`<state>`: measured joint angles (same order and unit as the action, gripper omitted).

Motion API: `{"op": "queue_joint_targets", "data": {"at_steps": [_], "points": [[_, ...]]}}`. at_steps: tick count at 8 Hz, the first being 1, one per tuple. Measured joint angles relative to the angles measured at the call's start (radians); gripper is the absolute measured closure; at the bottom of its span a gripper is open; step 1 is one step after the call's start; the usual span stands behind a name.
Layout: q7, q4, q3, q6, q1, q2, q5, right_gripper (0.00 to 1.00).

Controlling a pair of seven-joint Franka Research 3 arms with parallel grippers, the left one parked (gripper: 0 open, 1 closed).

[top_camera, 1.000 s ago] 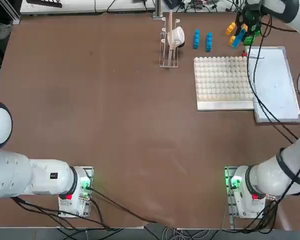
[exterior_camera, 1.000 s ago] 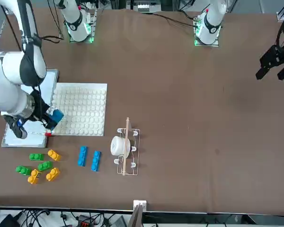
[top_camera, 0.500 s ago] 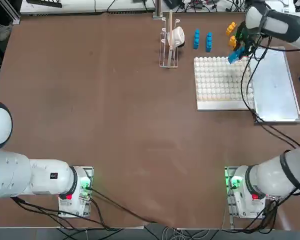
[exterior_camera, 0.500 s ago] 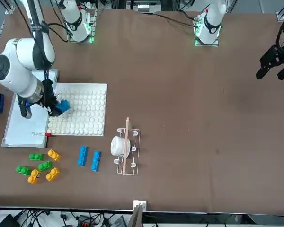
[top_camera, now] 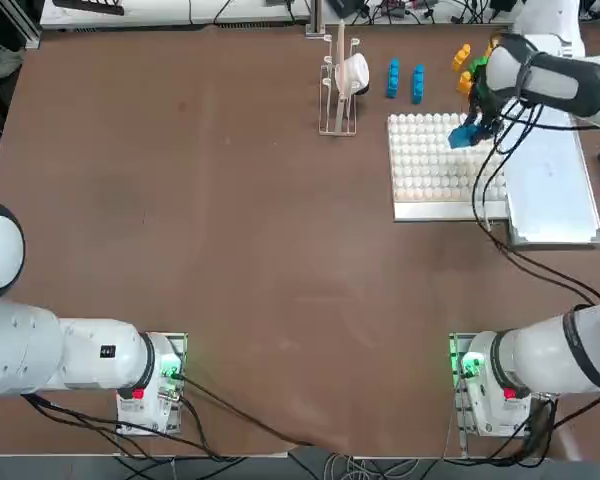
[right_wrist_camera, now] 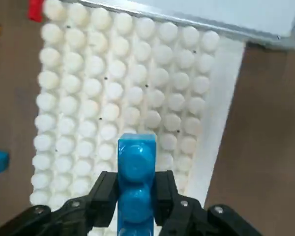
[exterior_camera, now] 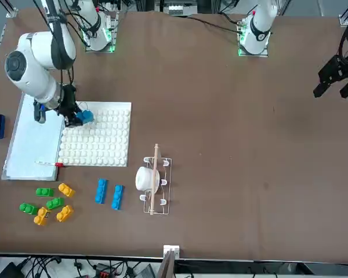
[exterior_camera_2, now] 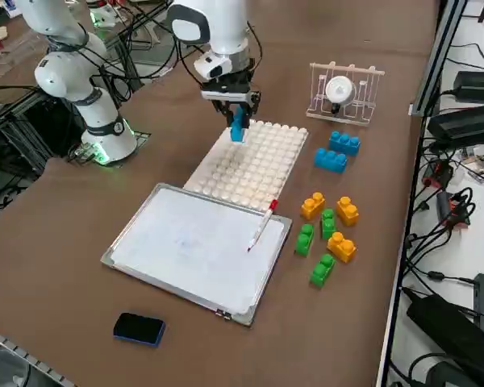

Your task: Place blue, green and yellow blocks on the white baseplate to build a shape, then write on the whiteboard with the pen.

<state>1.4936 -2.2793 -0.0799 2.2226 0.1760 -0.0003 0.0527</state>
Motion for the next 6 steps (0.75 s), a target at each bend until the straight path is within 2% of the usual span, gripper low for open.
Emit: {"op": "queue_joint_targets", "data": {"at_steps": [2,6], "points": [[0.045,-0.065,0.001,0.029,0.022,-0.010,-0.004,0.59],[0.054,-0.249,0.001,0.192,0.030,-0.075,-0.024,0.59]]}}
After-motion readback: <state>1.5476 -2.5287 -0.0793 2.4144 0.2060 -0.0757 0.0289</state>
